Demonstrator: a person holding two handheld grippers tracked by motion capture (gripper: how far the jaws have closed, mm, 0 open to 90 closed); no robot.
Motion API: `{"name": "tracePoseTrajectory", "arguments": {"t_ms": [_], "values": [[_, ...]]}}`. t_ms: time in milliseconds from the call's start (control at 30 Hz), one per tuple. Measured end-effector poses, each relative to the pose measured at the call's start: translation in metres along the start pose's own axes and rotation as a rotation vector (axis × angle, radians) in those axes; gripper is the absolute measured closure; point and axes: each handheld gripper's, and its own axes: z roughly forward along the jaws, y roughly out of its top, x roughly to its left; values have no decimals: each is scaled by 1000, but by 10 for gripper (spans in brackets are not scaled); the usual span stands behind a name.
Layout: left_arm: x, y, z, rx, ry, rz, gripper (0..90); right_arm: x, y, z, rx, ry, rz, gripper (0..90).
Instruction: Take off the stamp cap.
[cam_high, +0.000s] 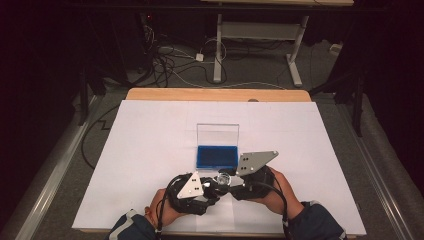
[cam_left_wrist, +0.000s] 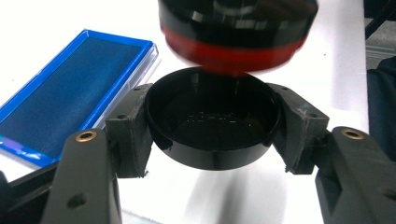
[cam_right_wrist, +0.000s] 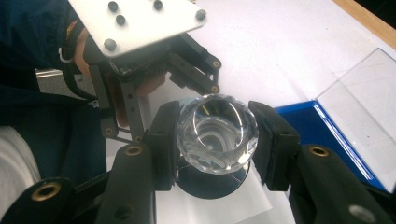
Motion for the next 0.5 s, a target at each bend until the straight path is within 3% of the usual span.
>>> {"name": "tracePoseTrajectory", "arguments": {"t_ms": [267, 500], "values": [[3, -3, -5, 3, 8, 15, 362, -5, -2, -8, 5, -28, 6, 563], [9, -7, -14, -15, 37, -15, 363, -7, -4, -13, 7, -39, 13, 563]]}}
